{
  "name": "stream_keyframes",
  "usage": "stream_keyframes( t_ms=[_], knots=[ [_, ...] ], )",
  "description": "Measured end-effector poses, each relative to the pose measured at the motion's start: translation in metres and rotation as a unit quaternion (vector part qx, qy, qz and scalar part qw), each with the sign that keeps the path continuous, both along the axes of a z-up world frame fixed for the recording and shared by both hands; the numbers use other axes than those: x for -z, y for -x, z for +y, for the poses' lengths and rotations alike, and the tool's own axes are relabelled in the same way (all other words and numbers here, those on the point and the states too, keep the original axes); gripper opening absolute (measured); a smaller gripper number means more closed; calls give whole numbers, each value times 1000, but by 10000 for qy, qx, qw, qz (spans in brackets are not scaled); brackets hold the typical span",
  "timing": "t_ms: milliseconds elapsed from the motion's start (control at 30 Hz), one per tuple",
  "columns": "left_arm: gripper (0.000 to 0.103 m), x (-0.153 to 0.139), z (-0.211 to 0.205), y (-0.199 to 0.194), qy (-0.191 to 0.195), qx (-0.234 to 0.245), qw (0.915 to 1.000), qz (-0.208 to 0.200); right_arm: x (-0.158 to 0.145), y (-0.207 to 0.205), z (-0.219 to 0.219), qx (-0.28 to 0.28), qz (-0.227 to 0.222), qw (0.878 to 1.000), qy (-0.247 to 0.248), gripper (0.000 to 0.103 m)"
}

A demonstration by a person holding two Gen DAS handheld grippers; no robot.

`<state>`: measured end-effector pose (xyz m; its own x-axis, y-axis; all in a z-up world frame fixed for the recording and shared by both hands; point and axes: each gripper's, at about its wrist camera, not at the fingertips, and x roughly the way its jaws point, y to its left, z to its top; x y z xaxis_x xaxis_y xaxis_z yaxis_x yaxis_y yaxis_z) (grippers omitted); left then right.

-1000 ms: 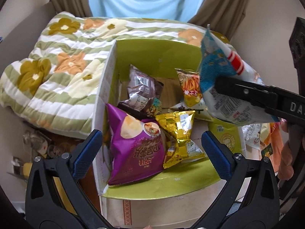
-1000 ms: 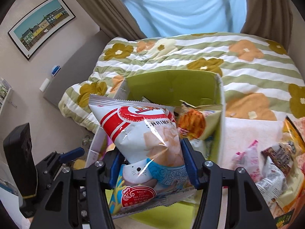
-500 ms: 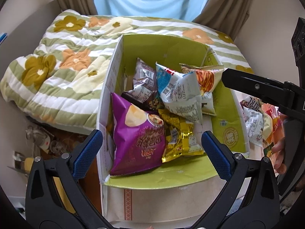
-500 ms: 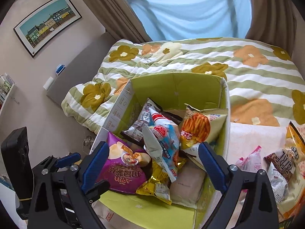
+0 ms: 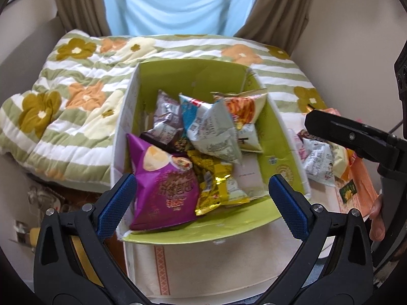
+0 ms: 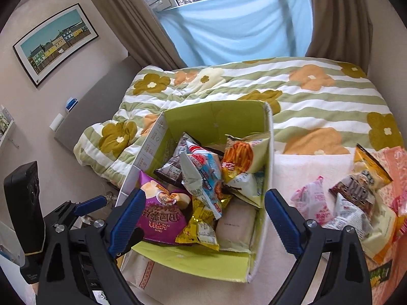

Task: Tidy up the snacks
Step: 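Grasp the white-green rice-cracker bag with the left gripper while the right grasps the pink Larva bag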

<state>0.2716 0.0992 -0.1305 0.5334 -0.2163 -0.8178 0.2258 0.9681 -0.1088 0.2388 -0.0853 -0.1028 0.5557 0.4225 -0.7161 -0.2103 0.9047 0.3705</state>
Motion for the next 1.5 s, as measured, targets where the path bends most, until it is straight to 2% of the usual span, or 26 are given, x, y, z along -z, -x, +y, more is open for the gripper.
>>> stream_keyframes(
  t_ms=[200,467,767,900,1100,1300,1500],
  knots=[
    [103,-10,-36,8,86,301,9994,-137,-13,24,-41,354,-186,9992,62,93],
    [103,-20,-133,13,124,811,9964,-218,-27,54,-131,1082,-415,9918,532,93],
    [103,13,-241,16,83,1082,9940,122,-22,75,-236,1521,-470,9802,1179,93],
    [103,36,-276,15,-142,1059,9940,211,-7,76,-276,1641,-335,9796,1106,93],
    [102,77,-310,7,-512,1069,9923,366,37,67,-323,1583,33,9840,820,93],
    [102,113,-322,-8,-980,1028,9887,488,85,53,-335,1475,368,9862,656,93],
    [98,134,-326,-14,-1159,1114,9857,500,106,37,-334,1487,410,9853,738,93]
  ],
)
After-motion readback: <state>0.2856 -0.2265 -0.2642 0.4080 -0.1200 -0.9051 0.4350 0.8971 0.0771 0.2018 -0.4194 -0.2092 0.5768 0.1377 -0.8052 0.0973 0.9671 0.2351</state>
